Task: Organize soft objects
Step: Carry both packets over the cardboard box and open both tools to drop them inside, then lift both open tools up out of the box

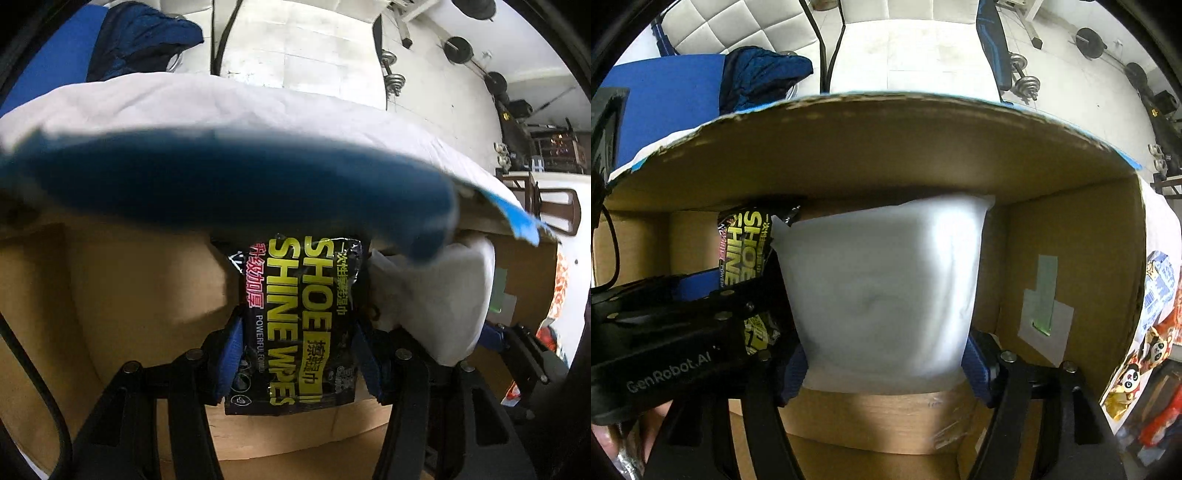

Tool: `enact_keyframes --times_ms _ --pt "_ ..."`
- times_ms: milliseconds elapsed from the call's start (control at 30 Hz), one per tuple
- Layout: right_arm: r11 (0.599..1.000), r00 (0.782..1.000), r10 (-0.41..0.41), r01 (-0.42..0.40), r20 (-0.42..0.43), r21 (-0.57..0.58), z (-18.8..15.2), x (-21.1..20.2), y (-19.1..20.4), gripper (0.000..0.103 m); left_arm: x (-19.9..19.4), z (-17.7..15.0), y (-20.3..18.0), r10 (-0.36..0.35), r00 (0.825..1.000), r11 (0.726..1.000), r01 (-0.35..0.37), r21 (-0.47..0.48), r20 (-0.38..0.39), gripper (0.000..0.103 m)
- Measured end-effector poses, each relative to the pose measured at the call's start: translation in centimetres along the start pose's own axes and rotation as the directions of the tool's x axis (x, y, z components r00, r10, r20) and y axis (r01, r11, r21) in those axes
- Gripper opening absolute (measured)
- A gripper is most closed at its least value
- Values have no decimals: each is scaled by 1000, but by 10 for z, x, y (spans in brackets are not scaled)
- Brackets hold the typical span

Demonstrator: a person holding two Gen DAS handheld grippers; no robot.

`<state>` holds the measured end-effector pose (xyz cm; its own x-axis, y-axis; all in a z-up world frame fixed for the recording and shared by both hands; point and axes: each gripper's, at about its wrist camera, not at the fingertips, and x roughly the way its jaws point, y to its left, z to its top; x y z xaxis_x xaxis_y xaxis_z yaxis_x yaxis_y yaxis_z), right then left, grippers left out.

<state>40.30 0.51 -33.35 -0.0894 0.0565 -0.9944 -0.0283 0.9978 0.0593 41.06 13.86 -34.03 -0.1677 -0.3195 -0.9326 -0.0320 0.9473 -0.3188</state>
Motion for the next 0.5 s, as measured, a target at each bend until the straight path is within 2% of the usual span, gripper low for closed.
enact_keyframes --times_ms 167,233,300,333,400,433,500 --pt "1000 1000 26 -26 6 2 -2 -10 -3 80 -14 -6 -9 46 999 999 -46 4 15 57" --pt "1000 1000 26 -25 16 -7 -6 -20 -2 81 -26 -12 -14 61 997 998 -61 17 37 68" --pt "1000 1000 8 -7 27 -15 -12 -30 -1 90 -43 -21 -18 73 995 997 -74 15 71 70" --pt "1000 999 -7 8 38 -19 -15 -36 1 94 -48 -26 -19 79 993 997 -81 18 86 74" --pt "1000 999 -18 18 50 -14 -24 -47 0 94 -66 -38 -22 113 985 993 -116 23 130 88" --pt "1000 998 -19 19 55 -11 -28 -51 0 94 -72 -45 -23 124 981 991 -129 22 147 91" --pt "1000 997 -16 17 71 -5 -38 -60 -1 99 -86 -59 -26 154 968 987 -162 22 196 92"
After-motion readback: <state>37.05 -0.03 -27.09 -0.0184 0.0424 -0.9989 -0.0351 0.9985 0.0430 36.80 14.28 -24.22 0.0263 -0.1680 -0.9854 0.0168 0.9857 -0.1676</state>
